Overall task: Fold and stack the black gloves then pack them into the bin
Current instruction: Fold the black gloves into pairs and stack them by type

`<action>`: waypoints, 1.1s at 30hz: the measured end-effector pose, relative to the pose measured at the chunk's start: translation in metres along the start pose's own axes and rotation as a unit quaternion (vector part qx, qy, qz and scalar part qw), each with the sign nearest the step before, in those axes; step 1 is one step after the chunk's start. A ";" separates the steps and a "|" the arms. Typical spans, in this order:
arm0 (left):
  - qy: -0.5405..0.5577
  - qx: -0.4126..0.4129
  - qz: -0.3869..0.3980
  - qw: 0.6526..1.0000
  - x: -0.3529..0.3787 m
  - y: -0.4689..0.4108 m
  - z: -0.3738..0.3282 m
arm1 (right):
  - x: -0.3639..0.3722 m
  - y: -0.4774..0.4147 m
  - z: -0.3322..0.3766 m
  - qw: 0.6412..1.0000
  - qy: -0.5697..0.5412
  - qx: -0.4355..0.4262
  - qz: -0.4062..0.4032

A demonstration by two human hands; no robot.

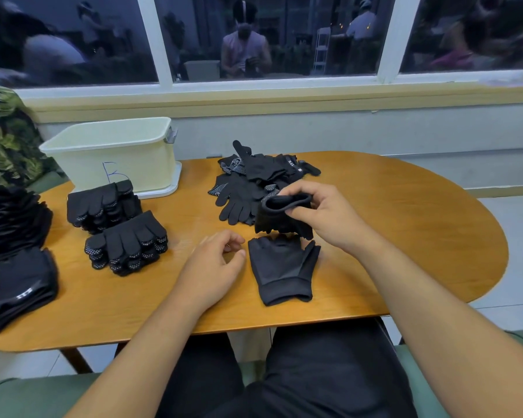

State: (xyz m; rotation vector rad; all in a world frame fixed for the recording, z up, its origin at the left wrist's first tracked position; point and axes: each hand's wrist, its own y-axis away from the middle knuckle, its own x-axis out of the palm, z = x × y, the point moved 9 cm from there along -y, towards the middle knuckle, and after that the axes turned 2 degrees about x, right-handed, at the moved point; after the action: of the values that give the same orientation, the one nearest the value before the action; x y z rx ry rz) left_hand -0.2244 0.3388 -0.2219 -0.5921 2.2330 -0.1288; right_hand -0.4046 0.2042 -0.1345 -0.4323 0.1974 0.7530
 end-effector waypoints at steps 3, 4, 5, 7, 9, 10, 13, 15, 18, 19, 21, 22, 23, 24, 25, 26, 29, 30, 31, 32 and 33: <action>-0.007 0.009 -0.001 1.000 0.001 0.000 0.000 | 0.002 0.004 -0.002 1.000 0.000 0.001 0.021; -0.011 0.010 0.000 1.000 0.002 0.000 0.000 | 0.004 0.006 -0.002 1.000 -0.006 0.002 0.027; -0.014 0.010 0.002 1.000 0.003 0.000 -0.001 | 0.006 0.009 -0.001 0.999 -0.009 0.001 0.033; -0.020 0.014 0.003 1.000 0.003 0.001 -0.003 | 0.010 0.016 0.000 0.999 0.008 -0.005 0.046; -0.032 0.022 0.003 0.999 0.003 0.002 -0.005 | 0.015 0.024 0.000 0.998 0.025 -0.008 0.060; -0.038 0.024 0.003 0.999 0.003 0.002 -0.006 | 0.017 0.029 -0.001 0.998 0.028 -0.010 0.063; -0.042 0.036 0.004 0.998 0.004 0.004 -0.011 | 0.025 0.047 -0.006 0.996 0.051 -0.022 0.074; -0.046 0.064 0.013 0.997 0.005 0.006 -0.016 | 0.034 0.060 -0.015 0.993 0.065 -0.021 0.094; -0.066 0.108 0.041 0.991 0.010 0.008 -0.024 | 0.046 0.074 -0.029 0.983 0.124 -0.017 0.133; -0.072 0.114 0.050 0.990 0.013 0.008 -0.026 | 0.047 0.077 -0.030 0.980 0.144 -0.024 0.136; -0.087 0.116 0.064 0.987 0.016 0.007 -0.026 | 0.042 0.077 -0.031 0.982 0.142 -0.026 0.120; -0.090 0.113 0.067 0.987 0.017 0.007 -0.025 | 0.036 0.076 -0.033 0.988 0.125 -0.016 0.094; -0.090 0.109 0.069 0.988 0.018 0.007 -0.024 | 0.027 0.075 -0.035 0.992 0.112 -0.001 0.053; -0.088 0.105 0.070 0.988 0.018 0.007 -0.023 | 0.016 0.074 -0.041 0.994 0.107 0.019 -0.002; -0.086 0.104 0.071 0.988 0.018 0.007 -0.023 | 0.004 0.073 -0.047 0.991 0.111 0.046 -0.060; -0.086 0.105 0.071 0.988 0.017 0.007 -0.023 | -0.008 0.073 -0.054 0.983 0.120 0.077 -0.111; -0.087 0.104 0.076 0.988 0.018 0.008 -0.023 | -0.018 0.074 -0.070 0.969 0.138 0.144 -0.146; -0.087 0.103 0.078 0.988 0.018 0.008 -0.023 | -0.015 0.074 -0.072 0.970 0.141 0.149 -0.130; -0.088 0.103 0.079 0.988 0.018 0.008 -0.022 | -0.011 0.073 -0.072 0.971 0.147 0.149 -0.113; -0.089 0.103 0.079 0.988 0.018 0.007 -0.022 | -0.008 0.073 -0.072 0.972 0.153 0.148 -0.102; -0.091 0.103 0.079 0.987 0.018 0.007 -0.021 | -0.006 0.073 -0.071 0.972 0.157 0.145 -0.100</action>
State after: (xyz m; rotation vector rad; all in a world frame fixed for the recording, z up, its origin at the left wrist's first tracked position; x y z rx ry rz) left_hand -0.2529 0.3349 -0.2221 -0.2998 2.0492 -0.2137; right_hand -0.4614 0.2161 -0.2186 -0.2846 0.5457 0.4453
